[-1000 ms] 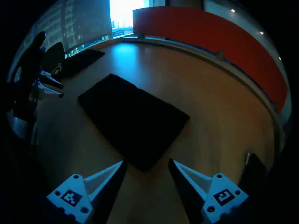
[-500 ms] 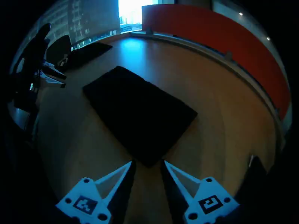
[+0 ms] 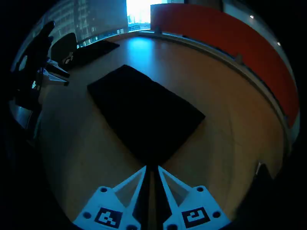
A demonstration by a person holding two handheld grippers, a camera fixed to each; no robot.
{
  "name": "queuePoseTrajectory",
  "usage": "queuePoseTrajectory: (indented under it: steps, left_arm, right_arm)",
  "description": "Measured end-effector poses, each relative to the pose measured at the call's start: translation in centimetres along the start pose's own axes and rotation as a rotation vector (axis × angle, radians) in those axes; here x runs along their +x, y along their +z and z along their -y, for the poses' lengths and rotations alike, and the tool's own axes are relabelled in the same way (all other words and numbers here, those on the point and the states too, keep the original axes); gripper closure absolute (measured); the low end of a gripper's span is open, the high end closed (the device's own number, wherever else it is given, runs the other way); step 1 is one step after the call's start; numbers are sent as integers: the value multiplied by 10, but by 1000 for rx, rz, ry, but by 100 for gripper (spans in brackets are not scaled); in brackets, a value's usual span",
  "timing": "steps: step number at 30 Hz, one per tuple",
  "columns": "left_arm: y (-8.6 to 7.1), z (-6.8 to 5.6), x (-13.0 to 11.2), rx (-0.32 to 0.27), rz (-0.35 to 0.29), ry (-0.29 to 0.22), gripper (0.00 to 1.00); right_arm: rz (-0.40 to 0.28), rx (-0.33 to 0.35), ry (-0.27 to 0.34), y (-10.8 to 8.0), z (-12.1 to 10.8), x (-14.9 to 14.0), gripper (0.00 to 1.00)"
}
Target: Fold towel
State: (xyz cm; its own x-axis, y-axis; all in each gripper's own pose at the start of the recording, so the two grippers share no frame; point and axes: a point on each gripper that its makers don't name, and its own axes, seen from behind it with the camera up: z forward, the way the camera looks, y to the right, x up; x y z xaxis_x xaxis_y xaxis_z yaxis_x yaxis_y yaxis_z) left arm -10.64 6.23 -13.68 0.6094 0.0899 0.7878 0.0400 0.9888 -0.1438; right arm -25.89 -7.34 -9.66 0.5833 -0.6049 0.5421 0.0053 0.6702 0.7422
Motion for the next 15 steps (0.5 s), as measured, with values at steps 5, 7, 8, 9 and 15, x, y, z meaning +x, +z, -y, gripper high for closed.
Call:
queuePoseTrajectory:
  steps: [5,7,8,9,15]
  left_arm:
    - [0,0,1,1,-2,0,23]
    - [0,0,2,2,-2,0,23]
    - [0,1,2,2,-3,0,23]
    - [0,1,2,3,-3,0,23]
    - [1,3,5,7,-9,-1,23]
  right_arm:
    - [-5,-4,-3,-3,-1,3,96]
    - [-10,-10,-2,-6,-3,6,96]
    - [-14,-14,-1,-8,-4,9,96]
    - [-17,-17,1,-10,-5,11,96]
    - [-46,-44,13,-27,-16,30,96]
